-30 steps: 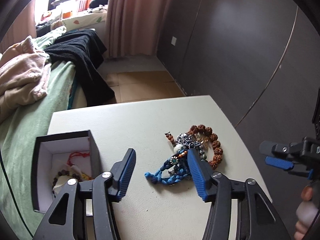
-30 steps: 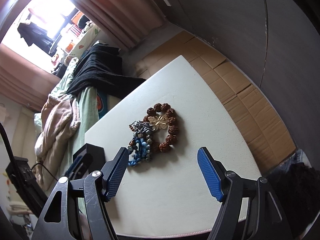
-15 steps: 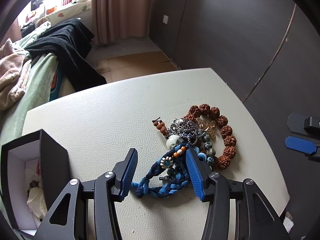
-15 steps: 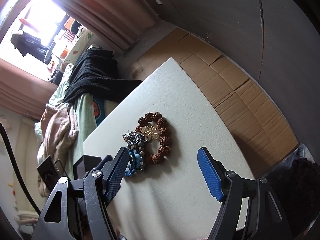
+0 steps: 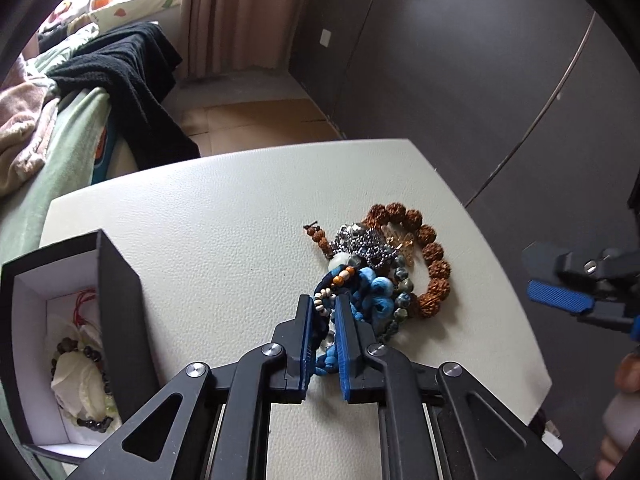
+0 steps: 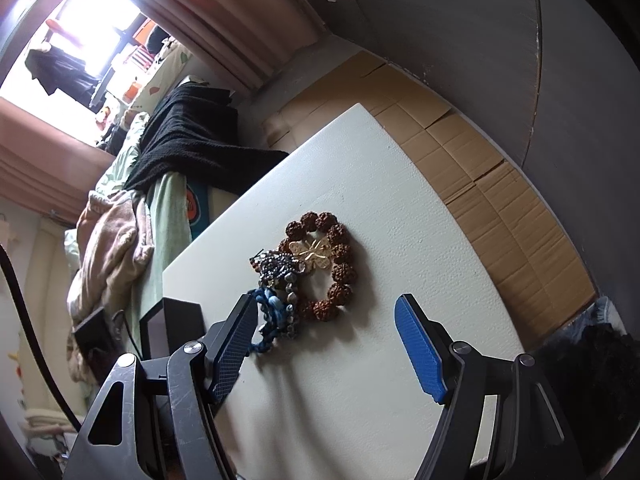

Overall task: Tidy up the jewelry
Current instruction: 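Grasp the blue braided bracelet with the left tool while the right tool grasps the grey bead strand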

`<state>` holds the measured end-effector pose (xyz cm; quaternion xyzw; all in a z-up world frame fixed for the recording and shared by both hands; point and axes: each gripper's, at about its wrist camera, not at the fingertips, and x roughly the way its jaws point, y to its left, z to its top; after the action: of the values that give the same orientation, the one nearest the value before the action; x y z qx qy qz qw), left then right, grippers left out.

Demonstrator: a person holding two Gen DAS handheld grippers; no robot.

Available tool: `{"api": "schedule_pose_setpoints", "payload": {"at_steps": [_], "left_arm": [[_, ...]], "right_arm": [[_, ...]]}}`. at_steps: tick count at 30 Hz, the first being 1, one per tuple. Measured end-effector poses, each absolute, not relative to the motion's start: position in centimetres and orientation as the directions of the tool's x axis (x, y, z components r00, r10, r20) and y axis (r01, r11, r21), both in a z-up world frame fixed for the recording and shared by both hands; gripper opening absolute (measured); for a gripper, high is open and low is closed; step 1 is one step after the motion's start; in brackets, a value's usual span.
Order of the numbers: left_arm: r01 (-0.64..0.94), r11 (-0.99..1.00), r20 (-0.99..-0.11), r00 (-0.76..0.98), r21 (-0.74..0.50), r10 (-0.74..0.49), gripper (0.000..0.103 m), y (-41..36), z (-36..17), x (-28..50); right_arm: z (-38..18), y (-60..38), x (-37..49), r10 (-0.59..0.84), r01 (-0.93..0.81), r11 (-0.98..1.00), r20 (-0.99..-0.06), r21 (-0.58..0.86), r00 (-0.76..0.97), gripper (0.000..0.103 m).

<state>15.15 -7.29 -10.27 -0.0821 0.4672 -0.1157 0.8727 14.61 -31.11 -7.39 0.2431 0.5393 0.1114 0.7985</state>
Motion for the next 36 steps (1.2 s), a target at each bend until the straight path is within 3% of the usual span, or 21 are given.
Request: {"api": "schedule_pose_setpoints", "payload": {"at_steps": [4,10,14,19,28,30,31,32,36], "left_arm": [[0.106,0.956,-0.773,0.567,-0.274,-0.285,0.011,-6.2,-8.7,14.1],[0.080,0.953,-0.743,0.608,-0.291,-0.278,0.011,-4.5,-6.8,12.8],[0.069,0.950,-0.731,0.623,-0.303,-0.278,0.011,-3.5,-6.1,12.2],[0.055,0.948,-0.715,0.642,-0.315,-0.275,0.011,-2.2,-5.2,11.4],[-0.003,0.938,-0.684,0.685,-0.347,-0.251,0.011,1.0,-3.9,10.0],[-0.015,0.937,-0.678,0.694,-0.348,-0.241,0.011,1.6,-3.6,9.6],[-0.022,0.937,-0.675,0.699,-0.349,-0.235,0.011,1.9,-3.4,9.4],[-0.027,0.937,-0.673,0.703,-0.350,-0.231,0.011,2.2,-3.3,9.3],[-0.054,0.932,-0.658,0.723,-0.359,-0.212,0.011,3.6,-2.8,8.5]], "right_arm": [[-7.9,-30.1,14.4,0.470,0.065,0.847,-0.800,0.528,0.372,0.071],[-9.7,-27.1,14.2,0.533,0.022,0.826,-0.793,0.564,0.294,0.051],[-10.8,-25.5,14.2,0.542,0.012,0.825,-0.798,0.564,0.262,0.045],[-11.9,-24.4,14.7,0.532,0.028,0.832,-0.809,0.555,0.250,0.040],[-13.3,-23.5,15.9,0.459,0.096,0.857,-0.833,0.507,0.308,0.040],[-13.3,-23.3,16.0,0.435,0.103,0.866,-0.839,0.489,0.325,0.034],[-13.5,-23.3,16.0,0.427,0.111,0.869,-0.844,0.482,0.325,0.017],[-13.8,-23.4,16.0,0.431,0.119,0.866,-0.844,0.486,0.318,0.012],[-12.8,-24.2,15.2,0.486,0.116,0.827,-0.804,0.550,0.344,0.012]]}}
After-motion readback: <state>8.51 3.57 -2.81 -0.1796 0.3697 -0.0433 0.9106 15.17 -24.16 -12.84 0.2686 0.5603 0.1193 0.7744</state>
